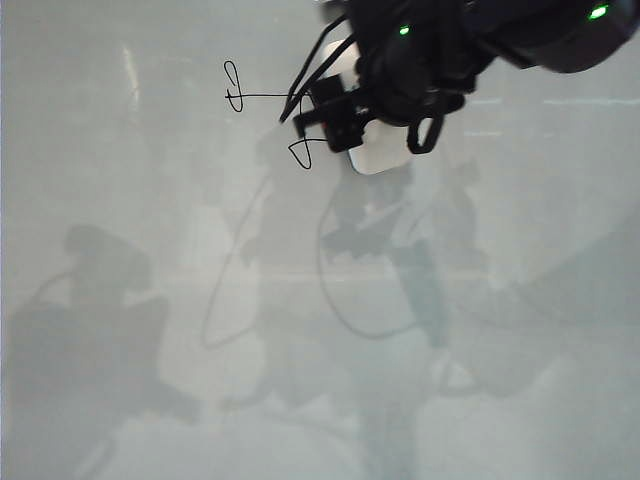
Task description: Grab the whiteboard eraser that is attached to the surface of the whiteboard and use it to clean the writing on the whiteboard.
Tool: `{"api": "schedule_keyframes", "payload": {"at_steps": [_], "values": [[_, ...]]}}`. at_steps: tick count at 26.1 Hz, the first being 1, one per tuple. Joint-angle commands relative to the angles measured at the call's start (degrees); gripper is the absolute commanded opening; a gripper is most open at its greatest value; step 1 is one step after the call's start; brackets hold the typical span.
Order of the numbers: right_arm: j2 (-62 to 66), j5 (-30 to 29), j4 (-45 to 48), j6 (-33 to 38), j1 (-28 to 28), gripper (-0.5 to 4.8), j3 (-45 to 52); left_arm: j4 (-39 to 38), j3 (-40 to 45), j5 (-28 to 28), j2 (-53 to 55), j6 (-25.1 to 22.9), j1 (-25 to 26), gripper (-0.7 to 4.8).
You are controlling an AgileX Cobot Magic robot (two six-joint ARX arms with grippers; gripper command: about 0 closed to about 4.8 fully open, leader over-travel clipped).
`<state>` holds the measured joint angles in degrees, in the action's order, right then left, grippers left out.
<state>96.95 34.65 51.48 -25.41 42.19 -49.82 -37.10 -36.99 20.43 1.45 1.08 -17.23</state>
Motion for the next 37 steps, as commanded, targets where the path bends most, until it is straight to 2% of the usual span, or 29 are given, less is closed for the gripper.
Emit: {"api": "schedule_keyframes", "payload": {"at_steps": [1,8,12,15,17,24,31,37], "values": [[0.83,0.11,1.46,-7.54,1.11,2.52,-1.92,0.74,-0.13,0.22,-0.04,-0.20,0.13,-0.05],[1.09,-0.42,2.69,-21.59,1.38,2.52,-2.97,0.74,-0.13,0.22,-0.04,-0.20,0.13,-0.05],[1.09,-3.02,2.78,-30.84,1.44,2.52,-2.97,0.74,-0.13,0.24,-0.04,-0.20,0.13,-0.05],[1.07,-3.52,3.56,-40.33,2.12,2.52,-2.97,0.74,-0.13,0.22,-0.04,-0.20,0.13,-0.05],[1.05,-3.52,5.66,-51.58,3.04,2.52,-2.97,0.74,-0.13,0.22,-0.04,-0.20,0.13,-0.05],[0.66,-3.37,3.30,-59.12,5.07,2.52,-5.77,0.74,-0.13,0.24,-0.04,-0.20,0.13,-0.05],[0.70,-1.03,-15.76,-60.26,5.73,2.57,-16.46,0.74,-0.13,0.22,-0.04,-0.20,0.13,-0.05],[0.72,6.56,-26.34,-61.92,7.96,2.56,-22.69,0.74,-0.13,0.28,-0.04,-0.20,0.13,-0.05]]}}
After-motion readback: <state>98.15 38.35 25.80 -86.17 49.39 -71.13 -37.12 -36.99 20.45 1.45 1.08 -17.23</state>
